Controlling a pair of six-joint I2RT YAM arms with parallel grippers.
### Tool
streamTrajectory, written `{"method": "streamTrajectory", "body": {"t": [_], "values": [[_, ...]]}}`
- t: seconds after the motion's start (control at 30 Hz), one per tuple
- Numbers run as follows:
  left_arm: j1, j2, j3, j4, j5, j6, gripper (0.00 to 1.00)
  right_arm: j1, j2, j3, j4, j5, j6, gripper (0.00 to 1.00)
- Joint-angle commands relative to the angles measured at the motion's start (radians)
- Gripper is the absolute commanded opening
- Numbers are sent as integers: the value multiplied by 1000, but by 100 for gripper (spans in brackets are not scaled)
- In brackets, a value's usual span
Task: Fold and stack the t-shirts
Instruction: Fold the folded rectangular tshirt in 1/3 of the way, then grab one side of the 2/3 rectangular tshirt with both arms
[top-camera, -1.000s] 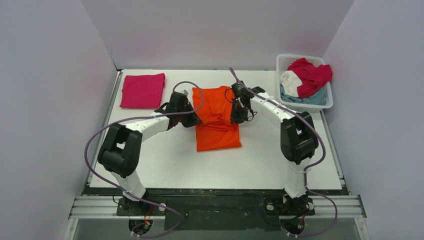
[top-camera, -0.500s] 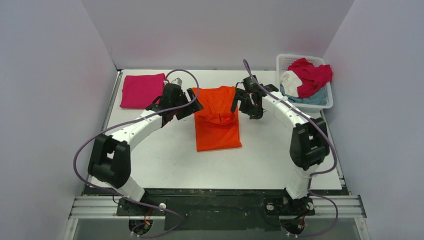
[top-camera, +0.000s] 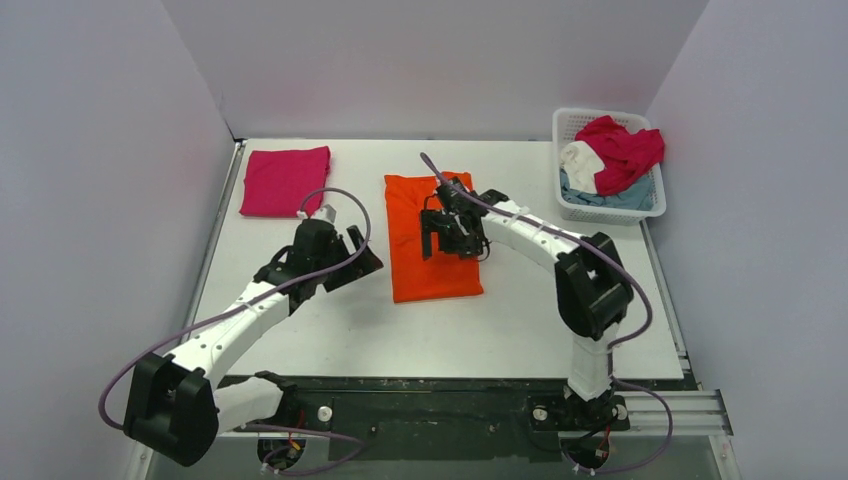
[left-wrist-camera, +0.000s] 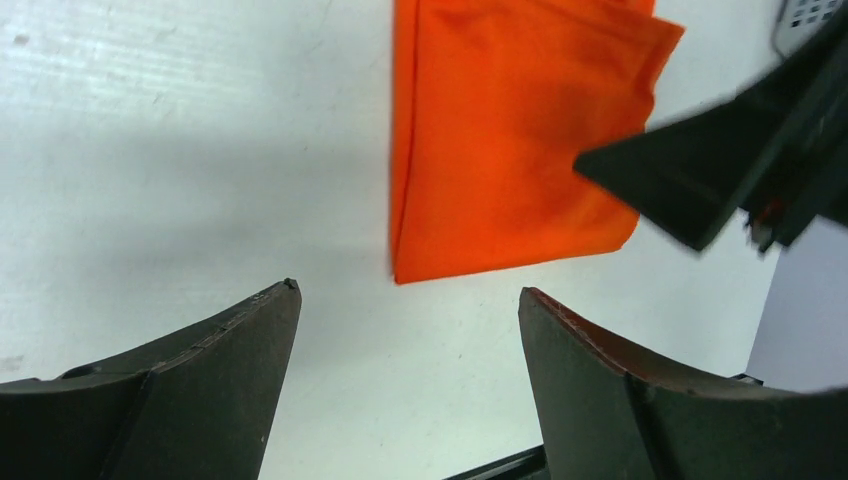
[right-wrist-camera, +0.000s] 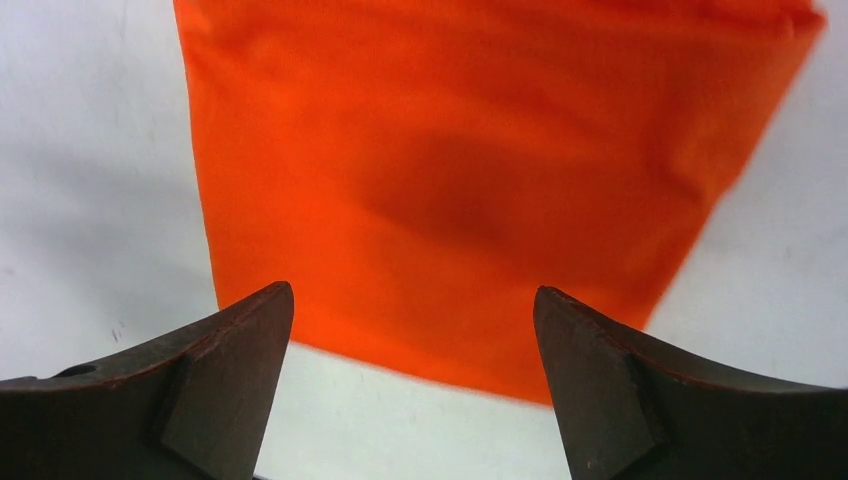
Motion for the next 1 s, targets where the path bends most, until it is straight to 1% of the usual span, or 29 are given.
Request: {"method": "streamTrajectory", "body": {"t": [0.0,0.1,0.13,0.17,0.23,0.27,0.3,0.33,0.37,0.4,0.43,0.47,0.5,0.53,0.57,0.6,0.63,0.67,0.7,0.8,0.87,0.97], "values": [[6,-88,-44,-46,-23,-24,91,-34,179,238,15,5,-43,85],[6,-116,-80,-44,-10,-45,91,-73,304,432,-19,-23,-37,83],[6,-122,-96,-32,4,-53,91,-79,352,469,-36,-30,-33,83],[5,-123,-102,-24,8,-56,91,-89,366,525,-64,-44,-33,83],[3,-116,-117,4,37,-62,91,-95,360,544,-83,-52,-43,83],[3,-104,-124,21,58,-65,91,-96,323,535,-86,-44,-54,83],[2,-97,-127,29,74,-67,91,-98,294,502,-86,-37,-60,83],[2,-80,-133,50,80,-71,91,-99,227,475,-84,-16,-68,84],[1,-72,-135,61,92,-73,91,-103,190,407,-79,-7,-68,84],[0,-53,-139,82,98,-76,91,-106,111,366,-62,5,-63,85],[-3,-44,-140,92,108,-77,91,-113,25,270,-50,8,-47,85],[-4,-23,-140,109,110,-78,92,-116,-16,218,-28,18,-36,85],[-12,-13,-140,116,113,-78,92,-119,-94,111,-19,21,-16,85],[-16,11,-134,125,113,-77,92,-120,-130,61,-4,28,-7,85],[-28,24,-133,131,114,-77,92,-121,-200,-42,5,33,17,85],[-33,50,-130,143,116,-77,92,-121,-230,-91,17,42,32,85],[-45,65,-128,151,118,-76,92,-124,-290,-191,26,48,70,84],[-51,102,-122,163,118,-75,92,-126,-319,-244,51,57,93,84],[-61,114,-119,167,117,-75,92,-132,-369,-339,70,57,131,83],[-78,177,-108,190,114,-76,90,-147,-421,-501,166,21,190,77],[-92,209,-106,206,113,-82,87,-154,-418,-537,205,9,220,72],[-107,244,-97,214,100,-91,80,-155,-370,-554,262,-11,248,65]]}}
